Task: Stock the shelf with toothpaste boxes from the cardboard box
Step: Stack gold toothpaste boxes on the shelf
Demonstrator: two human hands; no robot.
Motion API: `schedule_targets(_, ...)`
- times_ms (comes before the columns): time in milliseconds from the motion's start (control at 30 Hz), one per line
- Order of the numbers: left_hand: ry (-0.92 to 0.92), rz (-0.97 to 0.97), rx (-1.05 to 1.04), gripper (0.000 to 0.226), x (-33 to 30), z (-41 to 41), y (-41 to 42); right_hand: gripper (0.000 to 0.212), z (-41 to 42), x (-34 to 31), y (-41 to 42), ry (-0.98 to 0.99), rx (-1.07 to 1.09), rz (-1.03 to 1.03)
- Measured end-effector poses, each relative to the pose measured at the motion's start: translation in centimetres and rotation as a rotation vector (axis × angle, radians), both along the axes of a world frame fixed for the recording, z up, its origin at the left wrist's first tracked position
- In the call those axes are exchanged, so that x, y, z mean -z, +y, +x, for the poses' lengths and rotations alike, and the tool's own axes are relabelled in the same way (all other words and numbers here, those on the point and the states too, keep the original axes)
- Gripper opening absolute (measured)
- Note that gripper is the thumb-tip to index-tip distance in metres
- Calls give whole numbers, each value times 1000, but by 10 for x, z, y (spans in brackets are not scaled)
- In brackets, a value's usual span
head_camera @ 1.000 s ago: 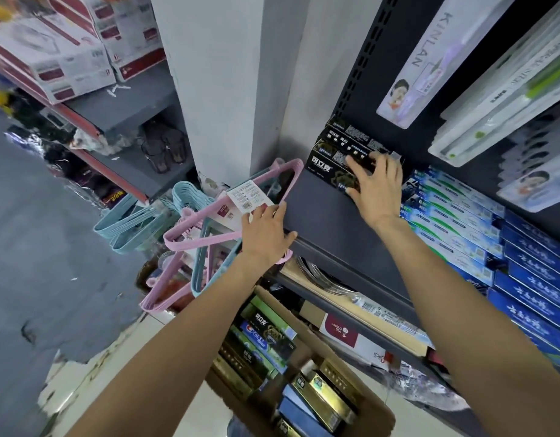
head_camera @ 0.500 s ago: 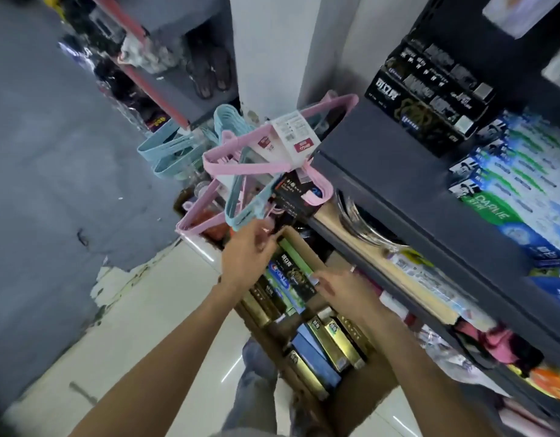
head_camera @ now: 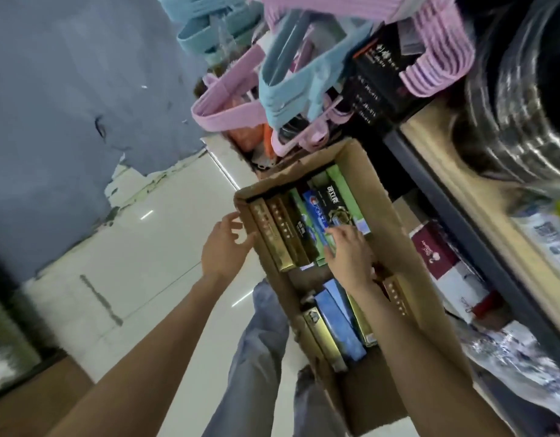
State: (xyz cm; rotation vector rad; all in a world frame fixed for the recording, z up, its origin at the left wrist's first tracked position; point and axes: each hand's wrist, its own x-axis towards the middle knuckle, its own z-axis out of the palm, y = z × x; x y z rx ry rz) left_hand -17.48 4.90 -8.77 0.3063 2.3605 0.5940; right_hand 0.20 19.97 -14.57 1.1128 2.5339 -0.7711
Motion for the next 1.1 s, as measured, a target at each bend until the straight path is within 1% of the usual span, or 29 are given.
schedule_targets(100,44,102,30,43,19,15,-7,54,-5,45,3,-211,25,15)
schedule_targets(200,215,108,130,42,32,22,-11,67,-8,80,17,-301,74,22)
schedule_targets(267,360,79,232,40,35,24,-11,75,-12,96,26,-290,124,2)
schedule_targets(367,555,154,521,41,38,29,2,86,-16,104,33,-191,183,14)
schedule_targets(400,583,173,626,42,42,30,11,90,-16,100,32,-150,209,3)
schedule_targets(433,566,164,723,45,47,31,20,93,-16,95,30,-125,246,-18)
schedule_targets(500,444,33,893,53,59,33,41,91,-10,86,21,-121,291,-44)
schedule_targets(567,373,-174,1095,63,78,30,65,82,1,76,10,-122,316,-71)
schedule_targets(667,358,-469,1519,78,110,17,99,83,18,57,-3,-62,447,-211)
schedule_targets(700,352,-550,1618,84,119,10,106,81,23,53,-5,-39,495,-251)
schedule_targets(733,346,-602,1668,89,126,4,110,79,29,51,-8,-20,540,-290)
schedule_targets(800,371,-641,1704,97,137,-2,117,74,40,51,-11,21,604,-346)
schedule_targets(867,384,-668,1788,102,137,3,124,72,49,51,-12,61,658,-408)
schedule_targets(933,421,-657,1854,103,132,11,131,75,56,47,-12,109,705,-478)
schedule_targets(967,446,-622,1851,101,127,15,132,76,59,44,-11,130,716,-499)
schedule_targets(1033,482,-534,1779,96,113,20,129,69,66,31,-8,140,685,-514)
schedule_targets(1100,479,-432,1606,94,90,24,119,58,74,9,-5,179,647,-530)
